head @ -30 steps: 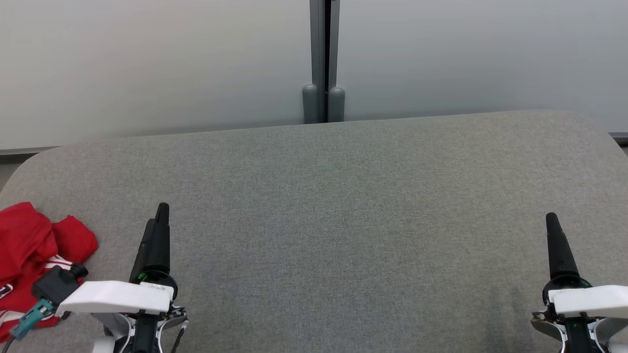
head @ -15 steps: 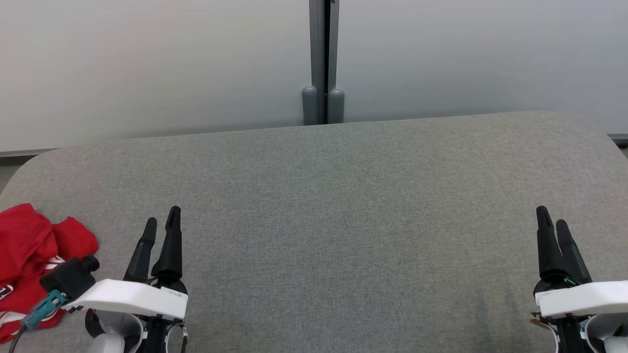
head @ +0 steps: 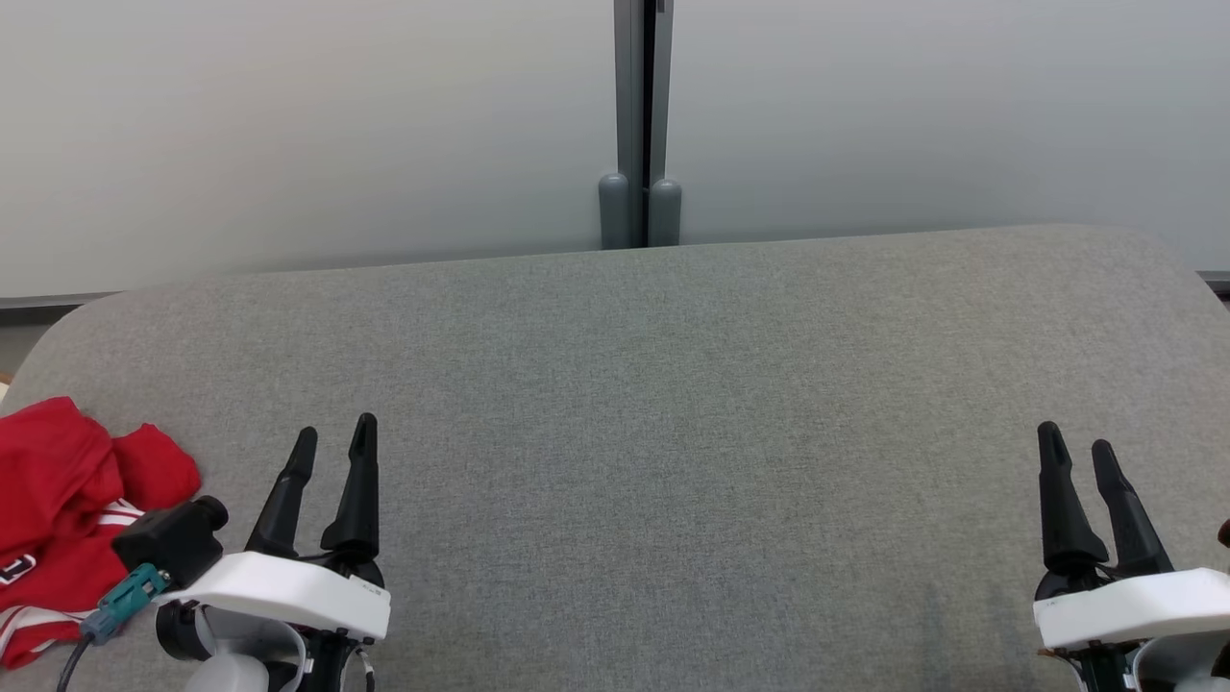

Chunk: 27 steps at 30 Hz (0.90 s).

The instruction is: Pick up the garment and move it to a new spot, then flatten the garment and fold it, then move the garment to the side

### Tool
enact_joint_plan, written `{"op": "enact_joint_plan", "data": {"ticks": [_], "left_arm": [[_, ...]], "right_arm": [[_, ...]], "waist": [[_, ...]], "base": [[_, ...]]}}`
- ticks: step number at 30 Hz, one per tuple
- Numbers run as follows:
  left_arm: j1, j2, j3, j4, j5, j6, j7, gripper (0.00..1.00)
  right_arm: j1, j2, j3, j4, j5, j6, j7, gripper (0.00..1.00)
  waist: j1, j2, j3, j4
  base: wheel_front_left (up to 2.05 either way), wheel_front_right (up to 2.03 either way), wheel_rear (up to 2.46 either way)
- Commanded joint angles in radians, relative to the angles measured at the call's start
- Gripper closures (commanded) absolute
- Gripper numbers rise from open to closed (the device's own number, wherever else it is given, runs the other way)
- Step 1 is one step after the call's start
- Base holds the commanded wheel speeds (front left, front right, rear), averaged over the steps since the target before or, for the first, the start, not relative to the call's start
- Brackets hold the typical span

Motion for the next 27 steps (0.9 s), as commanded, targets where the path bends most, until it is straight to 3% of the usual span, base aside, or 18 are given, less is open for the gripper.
{"op": "enact_joint_plan", "data": {"ticks": [1,27], "left_arm": [[-0.030,0.012,-0.002,-0.008,0.024,0.002,-0.005,0.00],[-0.020,0.016,-0.026,0.074,0.289,0.020,-0.073,0.00]], "right_arm": [[-0.004,-0.009,0.002,-0.015,-0.024,0.000,-0.007,0.00],[0.027,-0.001,0.015,0.006,-0.295,0.000,-0.045,0.00]], "waist": [[0.0000,0.0000,-0.001,0.000],[0.0000,0.0000,-0.022,0.015]], "base": [[0.00,0.00,0.00],[0.00,0.00,0.00]]}}
